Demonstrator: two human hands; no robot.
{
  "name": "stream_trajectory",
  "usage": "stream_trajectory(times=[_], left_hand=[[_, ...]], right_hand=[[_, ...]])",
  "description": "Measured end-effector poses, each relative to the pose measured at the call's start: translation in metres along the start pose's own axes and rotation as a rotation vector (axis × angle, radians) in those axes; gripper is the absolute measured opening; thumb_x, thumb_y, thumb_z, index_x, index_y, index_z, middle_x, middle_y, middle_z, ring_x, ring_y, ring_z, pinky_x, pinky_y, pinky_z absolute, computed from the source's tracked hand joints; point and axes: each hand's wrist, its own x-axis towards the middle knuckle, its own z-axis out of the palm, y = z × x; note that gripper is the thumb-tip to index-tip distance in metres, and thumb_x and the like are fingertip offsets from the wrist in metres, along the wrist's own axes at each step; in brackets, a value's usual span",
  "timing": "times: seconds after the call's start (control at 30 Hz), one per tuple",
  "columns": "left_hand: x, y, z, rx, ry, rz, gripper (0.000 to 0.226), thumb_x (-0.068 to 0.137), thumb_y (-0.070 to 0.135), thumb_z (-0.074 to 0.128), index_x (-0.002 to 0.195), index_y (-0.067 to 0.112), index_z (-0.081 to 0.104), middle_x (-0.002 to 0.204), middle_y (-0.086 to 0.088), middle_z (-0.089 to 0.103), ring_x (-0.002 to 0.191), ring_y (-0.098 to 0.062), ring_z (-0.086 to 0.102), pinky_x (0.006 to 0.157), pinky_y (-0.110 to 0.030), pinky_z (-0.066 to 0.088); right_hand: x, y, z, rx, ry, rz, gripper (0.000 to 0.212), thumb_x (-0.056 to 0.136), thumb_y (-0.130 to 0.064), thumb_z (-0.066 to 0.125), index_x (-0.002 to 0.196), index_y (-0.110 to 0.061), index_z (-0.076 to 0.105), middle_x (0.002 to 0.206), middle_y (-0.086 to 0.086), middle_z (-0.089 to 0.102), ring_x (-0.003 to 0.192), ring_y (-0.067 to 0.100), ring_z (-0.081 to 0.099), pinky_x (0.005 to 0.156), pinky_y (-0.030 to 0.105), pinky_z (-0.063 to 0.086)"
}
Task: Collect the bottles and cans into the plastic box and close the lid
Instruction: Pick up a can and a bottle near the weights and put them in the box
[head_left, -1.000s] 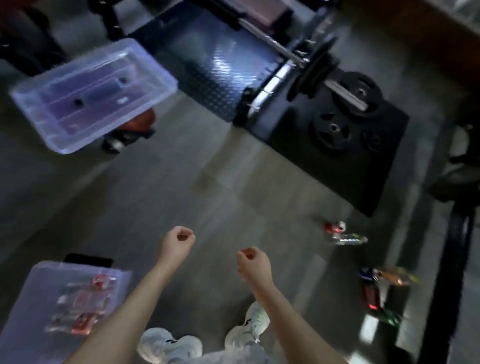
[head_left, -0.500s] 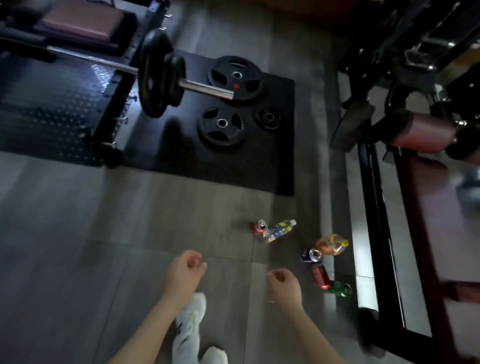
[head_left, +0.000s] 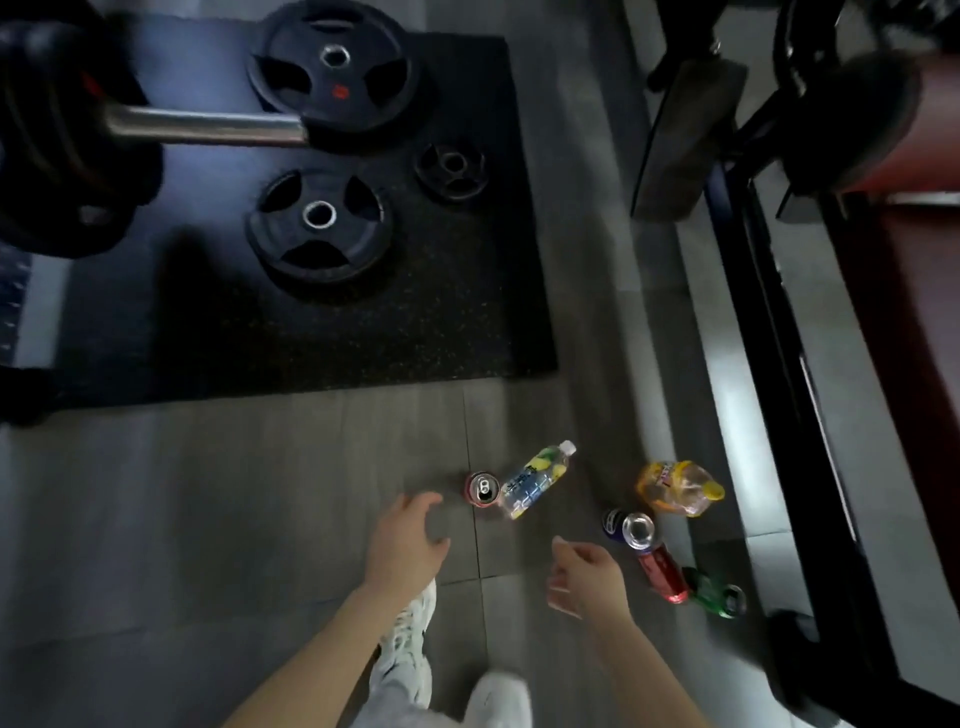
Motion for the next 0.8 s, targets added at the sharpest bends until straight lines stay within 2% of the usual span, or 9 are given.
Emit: stream_trajectory(times=[0.07,0.13,0.23,0.33,0.43,0.57,0.63,0.7,0.8], left_hand=[[0.041,-0.009,0.03,0.103,-0.061,0.013,0.061,0.076,0.023,0.069,0.133,0.021,0.046,0.131,-0.008,0.051,0.121,-0.027,0.048,0.1,-0.031,0.038],[0.079,-0.022,0.062,0.191,-0.114,0.021,0.071,0.075,0.025,0.069,0.139,0.023,0.037,0.137,-0.007,0.045,0.125,-0.027,0.045,0.103,-0.032,0.037],[0.13,-0.041,0.107,0.25,-0.103,0.041,0.079,0.075,0.023,0.07,0.143,0.025,0.03,0.141,-0.004,0.044,0.127,-0.026,0.041,0.104,-0.033,0.037],[0.172,-0.064,0.145,0.185,-0.037,0.075,0.077,0.073,0.008,0.07,0.14,0.024,0.035,0.141,-0.002,0.047,0.13,-0.024,0.039,0.103,-0.032,0.037],[0.201,-0.088,0.174,0.224,-0.113,0.161,0.087,0.07,0.006,0.074,0.143,0.025,0.03,0.147,0.001,0.04,0.137,-0.02,0.031,0.112,-0.03,0.028],[0.22,-0.104,0.193,0.245,-0.219,0.213,0.1,0.061,0.024,0.084,0.143,0.028,0.027,0.152,-0.001,0.032,0.144,-0.02,0.021,0.118,-0.043,0.021],[0.223,-0.104,0.196,0.203,-0.208,0.202,0.102,0.057,0.027,0.086,0.143,0.028,0.029,0.152,0.0,0.033,0.144,-0.019,0.021,0.118,-0.042,0.019],[0.224,-0.101,0.199,0.16,-0.192,0.228,0.1,0.056,0.028,0.086,0.141,0.026,0.034,0.149,0.002,0.038,0.141,-0.011,0.02,0.118,-0.04,0.02],[0.222,-0.088,0.2,0.076,-0.171,0.278,0.087,0.055,0.027,0.087,0.132,0.024,0.046,0.136,0.009,0.052,0.13,0.0,0.027,0.113,-0.027,0.025]], right_hand=[[0.045,0.0,0.009,0.044,0.003,0.062,0.034,0.087,-0.026,0.063,0.108,0.0,0.054,0.083,0.012,0.059,0.066,0.023,0.059,0.076,0.048,0.056],[0.093,0.004,0.019,0.109,0.005,0.107,0.043,0.086,-0.028,0.064,0.116,-0.001,0.05,0.083,0.01,0.056,0.067,0.02,0.056,0.068,0.042,0.056],[0.165,0.014,0.037,0.16,0.005,0.132,0.055,0.085,-0.029,0.065,0.128,-0.003,0.042,0.084,0.008,0.052,0.068,0.017,0.051,0.065,0.036,0.053],[0.235,0.026,0.055,0.146,0.035,0.123,0.071,0.083,-0.034,0.066,0.137,-0.006,0.032,0.105,0.01,0.054,0.081,0.02,0.054,0.079,0.038,0.052],[0.285,0.037,0.07,0.14,0.066,0.129,0.083,0.078,-0.038,0.071,0.141,-0.009,0.026,0.128,0.01,0.048,0.109,0.027,0.051,0.096,0.043,0.047],[0.324,0.043,0.085,0.144,0.104,0.132,0.097,0.065,-0.044,0.079,0.138,-0.01,0.026,0.129,0.011,0.052,0.113,0.03,0.053,0.092,0.042,0.044],[0.334,0.045,0.091,0.155,0.136,0.138,0.104,0.058,-0.048,0.082,0.137,-0.01,0.027,0.131,0.012,0.052,0.117,0.032,0.053,0.096,0.044,0.044],[0.338,0.044,0.095,0.12,0.152,0.156,0.106,0.055,-0.049,0.083,0.136,-0.01,0.027,0.132,0.013,0.051,0.118,0.034,0.052,0.099,0.047,0.045],[0.34,0.044,0.097,0.122,0.171,0.193,0.091,0.062,-0.036,0.083,0.13,-0.002,0.033,0.127,0.017,0.054,0.112,0.035,0.057,0.095,0.046,0.048]])
